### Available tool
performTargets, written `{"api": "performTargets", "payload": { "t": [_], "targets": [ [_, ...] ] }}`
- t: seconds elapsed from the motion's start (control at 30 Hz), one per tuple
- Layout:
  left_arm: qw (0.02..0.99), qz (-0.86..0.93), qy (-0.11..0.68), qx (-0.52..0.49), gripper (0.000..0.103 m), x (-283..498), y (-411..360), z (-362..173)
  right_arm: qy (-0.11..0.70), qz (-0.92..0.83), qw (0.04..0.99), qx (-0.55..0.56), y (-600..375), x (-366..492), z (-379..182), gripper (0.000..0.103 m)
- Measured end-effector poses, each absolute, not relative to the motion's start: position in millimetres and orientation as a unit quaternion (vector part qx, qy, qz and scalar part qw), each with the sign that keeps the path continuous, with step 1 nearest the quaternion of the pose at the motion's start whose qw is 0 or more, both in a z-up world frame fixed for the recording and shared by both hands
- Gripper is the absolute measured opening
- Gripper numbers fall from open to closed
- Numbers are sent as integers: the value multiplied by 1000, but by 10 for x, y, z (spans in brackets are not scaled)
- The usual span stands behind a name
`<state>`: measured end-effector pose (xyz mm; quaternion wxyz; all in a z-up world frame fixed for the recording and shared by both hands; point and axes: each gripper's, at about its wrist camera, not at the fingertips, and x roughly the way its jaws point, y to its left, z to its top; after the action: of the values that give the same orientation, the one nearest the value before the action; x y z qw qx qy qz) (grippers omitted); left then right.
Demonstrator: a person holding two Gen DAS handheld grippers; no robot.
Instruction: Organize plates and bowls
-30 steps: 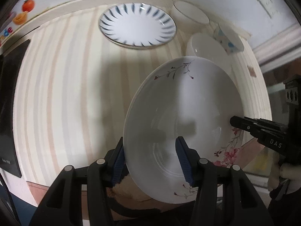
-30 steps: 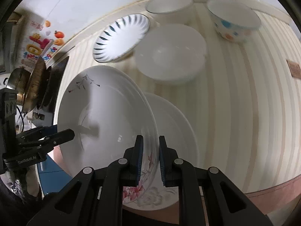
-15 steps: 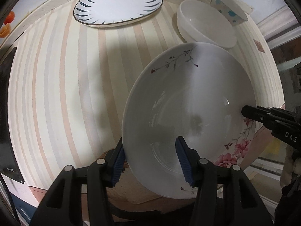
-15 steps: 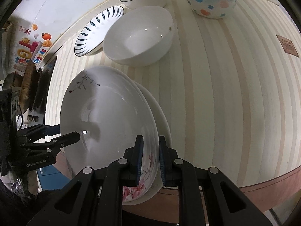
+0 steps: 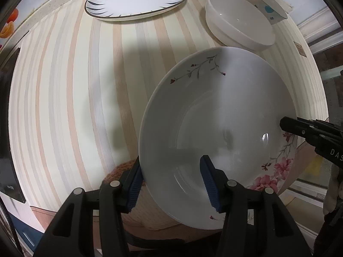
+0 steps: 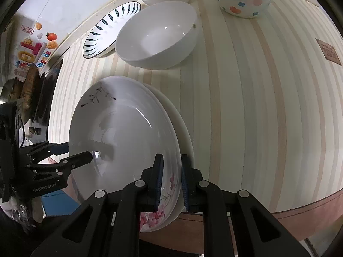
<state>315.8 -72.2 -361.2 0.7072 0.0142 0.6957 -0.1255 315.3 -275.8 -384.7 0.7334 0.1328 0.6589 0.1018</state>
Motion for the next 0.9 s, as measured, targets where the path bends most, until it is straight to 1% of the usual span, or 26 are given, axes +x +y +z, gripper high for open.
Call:
{"api": "performTargets", "payload": {
  "t": [0.3,0.5,0.9],
  "targets": [
    [708,-125,695,21,50,3082,-827,-3714,663,92,731,135,-2773,3163,-3817,18],
    [704,-126,699,19,50,3050,-787,-3731,673,88,723,128,-2731,3163,-3830,18],
    [698,-139,702,-5,50,3003,-635,-3714,688,83,704,153,-2861,3185,-3774,20]
  ]
}}
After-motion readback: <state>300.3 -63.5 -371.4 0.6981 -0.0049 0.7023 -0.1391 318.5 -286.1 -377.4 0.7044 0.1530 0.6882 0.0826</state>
